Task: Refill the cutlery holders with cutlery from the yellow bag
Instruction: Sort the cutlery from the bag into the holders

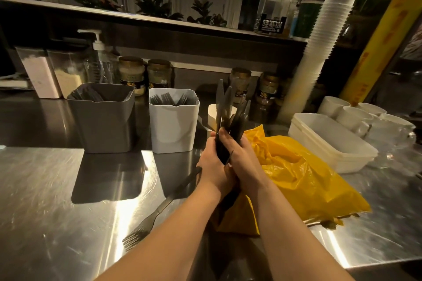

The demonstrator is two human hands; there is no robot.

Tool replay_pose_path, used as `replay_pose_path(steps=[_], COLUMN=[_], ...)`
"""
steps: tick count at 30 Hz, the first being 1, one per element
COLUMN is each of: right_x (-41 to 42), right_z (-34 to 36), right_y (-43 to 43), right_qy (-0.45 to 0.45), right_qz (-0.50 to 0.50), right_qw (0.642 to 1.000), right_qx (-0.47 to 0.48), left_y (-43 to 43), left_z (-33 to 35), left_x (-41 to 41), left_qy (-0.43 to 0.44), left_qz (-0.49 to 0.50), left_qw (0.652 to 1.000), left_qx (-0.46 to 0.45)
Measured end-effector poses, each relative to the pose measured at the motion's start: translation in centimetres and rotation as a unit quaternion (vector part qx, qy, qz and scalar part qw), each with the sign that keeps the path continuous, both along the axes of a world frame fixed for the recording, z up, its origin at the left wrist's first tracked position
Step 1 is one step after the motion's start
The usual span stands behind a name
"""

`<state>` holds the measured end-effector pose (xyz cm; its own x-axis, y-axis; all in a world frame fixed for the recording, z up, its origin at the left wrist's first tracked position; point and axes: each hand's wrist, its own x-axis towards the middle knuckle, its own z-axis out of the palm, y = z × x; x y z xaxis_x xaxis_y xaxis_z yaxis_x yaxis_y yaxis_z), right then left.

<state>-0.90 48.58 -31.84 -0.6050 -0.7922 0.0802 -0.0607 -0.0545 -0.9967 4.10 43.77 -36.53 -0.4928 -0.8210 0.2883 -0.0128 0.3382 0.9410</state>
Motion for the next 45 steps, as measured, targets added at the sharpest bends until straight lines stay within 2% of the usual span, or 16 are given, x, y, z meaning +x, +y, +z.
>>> replay_pose_path(steps=[1, 5, 15, 19, 21, 22, 24, 27, 29, 33, 34, 36, 38, 39, 42, 45], right_x=[-0.1, -0.5, -1.2, -0.7, -0.2, 0.4, 2.3, 5.7, 7.0, 7.5, 7.3, 6.3, 4.6, 3.8, 2.1, 1.2], right_z=[0.1, 0.4, 0.7, 2.7, 3.0, 2.9, 1.8, -2.1, -3.5, -2.4, -1.9, -0.6, 1.1, 2.3, 6.3, 9.3], right_y=[0.0, 0.4, 2.1, 2.4, 2.6, 2.6, 2.4, 0.9, -0.1, -1.2, -1.3, -1.4, -2.0, -2.7, -6.3, -10.9], right_qy=[0.013, 0.021, -0.003, -0.006, 0.057, 0.147, 0.353, 0.555, 0.617, 0.652, 0.625, 0.515, 0.357, 0.284, 0.182, 0.137], right_qz=[0.009, 0.014, -0.006, 0.036, 0.0, -0.013, 0.057, 0.213, 0.237, 0.277, 0.277, 0.233, 0.151, 0.104, -0.021, -0.11], right_qw=[1.0, 1.0, 0.993, 0.984, 0.984, 0.98, 0.934, 0.79, 0.73, 0.675, 0.699, 0.804, 0.918, 0.953, 0.979, 0.978], right_qx=[0.009, -0.002, -0.12, -0.176, -0.171, -0.134, -0.005, 0.149, 0.172, 0.206, 0.209, 0.183, 0.09, 0.029, -0.086, -0.113], left_y=[-0.2, -0.5, -1.1, -3.3, -5.1, -6.1, -8.1, -10.2, -11.3, -12.9, -13.2, -13.7, -14.4, -14.6, -14.7, -14.4], left_z=[0.1, 0.5, 3.4, 5.0, 5.9, 6.3, 6.9, 7.0, 6.5, 4.5, 4.0, 3.2, 2.8, 2.8, 2.7, 2.6], left_x=[0.0, 0.4, 0.2, 1.6, 3.5, 4.7, 7.0, 10.4, 12.4, 15.3, 15.8, 16.6, 17.1, 17.3, 17.4, 17.3], left_qy=[-0.029, 0.025, 0.054, 0.042, 0.045, 0.041, 0.05, 0.053, 0.055, 0.056, 0.056, 0.057, 0.055, 0.055, 0.05, 0.041], left_qz=[0.02, -0.049, -0.118, -0.061, -0.03, -0.025, -0.011, 0.021, 0.027, 0.033, 0.034, 0.035, 0.039, 0.045, 0.067, 0.083], left_qw=[0.999, 0.997, 0.986, 0.988, 0.993, 0.995, 0.997, 0.998, 0.998, 0.998, 0.998, 0.997, 0.996, 0.996, 0.995, 0.995], left_qx=[-0.035, 0.047, -0.109, -0.133, -0.101, -0.085, -0.06, -0.032, -0.023, 0.013, 0.024, 0.043, 0.05, 0.05, 0.05, 0.033])
